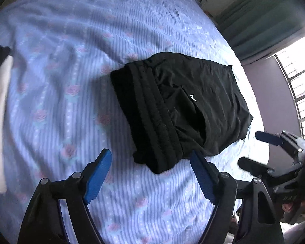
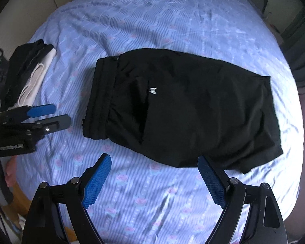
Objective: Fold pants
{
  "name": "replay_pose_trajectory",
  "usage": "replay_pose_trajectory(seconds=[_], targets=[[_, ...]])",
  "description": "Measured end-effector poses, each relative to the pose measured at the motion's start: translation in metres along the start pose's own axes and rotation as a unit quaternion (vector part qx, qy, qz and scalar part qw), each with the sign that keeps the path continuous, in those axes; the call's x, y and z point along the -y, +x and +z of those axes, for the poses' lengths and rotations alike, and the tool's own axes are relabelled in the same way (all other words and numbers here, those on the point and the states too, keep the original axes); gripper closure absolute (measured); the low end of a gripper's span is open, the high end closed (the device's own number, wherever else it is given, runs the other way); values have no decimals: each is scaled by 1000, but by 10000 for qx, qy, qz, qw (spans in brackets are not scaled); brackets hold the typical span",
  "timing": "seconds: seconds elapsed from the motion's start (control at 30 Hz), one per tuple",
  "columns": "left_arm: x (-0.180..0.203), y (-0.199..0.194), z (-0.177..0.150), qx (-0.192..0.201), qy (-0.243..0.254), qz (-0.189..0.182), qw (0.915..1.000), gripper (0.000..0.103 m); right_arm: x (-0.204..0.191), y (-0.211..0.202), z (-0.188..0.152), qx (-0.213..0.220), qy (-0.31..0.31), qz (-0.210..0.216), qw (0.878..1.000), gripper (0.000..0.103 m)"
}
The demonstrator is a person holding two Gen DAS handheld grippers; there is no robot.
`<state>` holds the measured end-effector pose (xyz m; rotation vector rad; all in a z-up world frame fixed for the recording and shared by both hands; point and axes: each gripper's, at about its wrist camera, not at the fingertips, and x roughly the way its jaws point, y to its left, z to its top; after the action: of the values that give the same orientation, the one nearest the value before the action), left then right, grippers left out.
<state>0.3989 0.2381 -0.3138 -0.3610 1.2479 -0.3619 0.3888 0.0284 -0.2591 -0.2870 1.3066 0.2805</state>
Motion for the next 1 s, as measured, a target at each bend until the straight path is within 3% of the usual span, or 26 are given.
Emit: replay_pose_trajectory(seconds=[0.23, 0.4, 0.47, 0.6, 0.67, 0.73, 0.83, 1.0], targets=[[-22, 38, 24, -337, -509, -678, 9958, 28, 7, 19, 9, -145, 190, 47, 9997, 15], [-36, 62, 35, -572, -784, -746, 9925, 37, 14, 28, 9, -223, 364, 66, 9991, 15], [-39, 71, 38, -686, -821, -841, 9907, 48, 16, 32, 9, -266, 413, 53, 9988, 15], [-39, 81, 42, -795, -920, -1081, 9867, 57, 20, 36, 8, -330, 471, 75, 9983, 15], [-42, 81, 42, -795, -1020, -1273, 9834, 71, 21, 37, 8, -353, 499, 90, 9981, 15], [-48, 75, 41, -760, -1204, -1529, 9779, 77, 22, 36, 9, -340, 503, 104, 9981, 15], [-51, 73, 40, -741, -1238, -1687, 9750, 78, 23, 34, 10, -289, 504, 113, 9982, 15], [-56, 90, 42, -860, -1419, -1629, 9726, 78, 23, 35, 9, -274, 519, 131, 9982, 15]])
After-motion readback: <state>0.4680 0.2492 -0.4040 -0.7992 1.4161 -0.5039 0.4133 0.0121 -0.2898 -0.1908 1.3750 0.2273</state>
